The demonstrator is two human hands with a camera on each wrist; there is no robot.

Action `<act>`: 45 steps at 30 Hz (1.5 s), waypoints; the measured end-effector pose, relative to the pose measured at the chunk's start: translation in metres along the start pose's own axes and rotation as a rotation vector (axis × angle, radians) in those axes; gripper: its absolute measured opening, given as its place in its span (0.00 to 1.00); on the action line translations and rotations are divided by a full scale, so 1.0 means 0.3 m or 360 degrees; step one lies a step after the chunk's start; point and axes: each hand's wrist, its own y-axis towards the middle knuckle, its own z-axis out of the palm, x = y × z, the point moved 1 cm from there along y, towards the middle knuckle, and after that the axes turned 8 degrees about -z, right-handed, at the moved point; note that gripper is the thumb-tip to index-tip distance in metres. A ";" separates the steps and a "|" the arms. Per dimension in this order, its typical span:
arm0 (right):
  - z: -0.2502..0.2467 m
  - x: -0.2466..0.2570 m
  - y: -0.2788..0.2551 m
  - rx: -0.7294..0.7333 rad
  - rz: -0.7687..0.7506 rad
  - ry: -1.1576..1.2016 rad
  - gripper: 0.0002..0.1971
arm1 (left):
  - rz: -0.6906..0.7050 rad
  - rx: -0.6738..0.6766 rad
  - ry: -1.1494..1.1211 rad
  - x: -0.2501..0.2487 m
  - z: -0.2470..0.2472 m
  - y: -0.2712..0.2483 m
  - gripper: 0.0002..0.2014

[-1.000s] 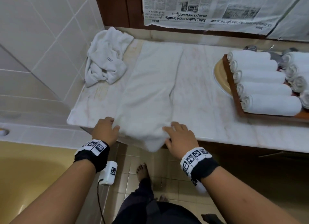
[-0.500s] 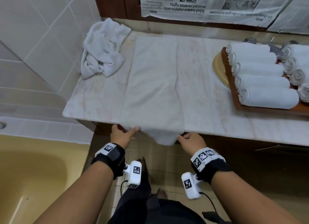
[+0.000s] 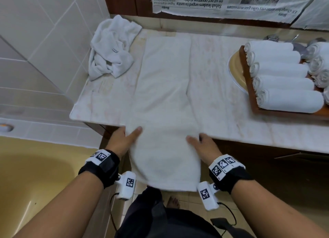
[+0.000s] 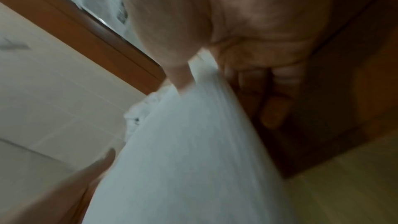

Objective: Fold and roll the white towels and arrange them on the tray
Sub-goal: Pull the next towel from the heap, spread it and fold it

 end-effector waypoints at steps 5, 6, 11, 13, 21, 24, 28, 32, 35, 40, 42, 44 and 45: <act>0.015 -0.061 -0.033 0.0276 -0.0026 -0.0222 0.05 | -0.0214 0.0264 0.0520 0.131 -0.010 -0.046 0.16; 0.017 -0.057 -0.040 0.0233 -0.0048 -0.0163 0.05 | -0.0150 0.0188 0.0435 0.132 -0.009 -0.063 0.14; 0.023 -0.050 -0.073 0.0297 -0.0011 -0.0281 0.12 | -0.0163 0.0091 0.0312 0.144 0.008 -0.097 0.12; 0.018 -0.057 -0.079 0.0358 0.0025 -0.0439 0.11 | -0.0186 0.0017 0.0523 0.149 0.011 -0.109 0.15; 0.018 -0.019 -0.106 0.0273 -0.0049 -0.0421 0.14 | -0.0096 0.0068 0.0477 0.129 0.000 -0.138 0.13; 0.028 -0.036 -0.113 0.0251 0.0025 -0.0521 0.13 | -0.0112 0.0006 0.0557 0.141 0.011 -0.150 0.17; 0.016 -0.046 -0.130 0.0139 -0.0004 -0.0519 0.10 | -0.0168 -0.0056 0.0563 0.143 0.011 -0.172 0.24; 0.001 -0.014 -0.146 0.0045 -0.0066 -0.0370 0.10 | -0.0038 -0.0077 0.0567 0.109 0.010 -0.184 0.17; 0.001 0.004 -0.151 0.0012 -0.0086 -0.0372 0.15 | 0.0008 -0.0247 0.0315 0.112 0.007 -0.187 0.17; 0.022 -0.027 -0.156 0.0011 -0.0081 -0.0570 0.22 | 0.0008 -0.0194 0.0409 0.156 0.016 -0.189 0.11; 0.032 -0.049 -0.163 0.0067 -0.0103 -0.0611 0.23 | -0.0100 -0.0175 0.0424 0.172 0.027 -0.204 0.14; 0.039 -0.065 -0.170 0.0122 -0.0120 -0.0676 0.22 | -0.0177 -0.0202 0.0392 0.183 0.036 -0.217 0.18; 0.041 -0.071 -0.173 0.0134 -0.0126 -0.0704 0.23 | -0.0193 -0.0207 0.0380 0.191 0.038 -0.217 0.19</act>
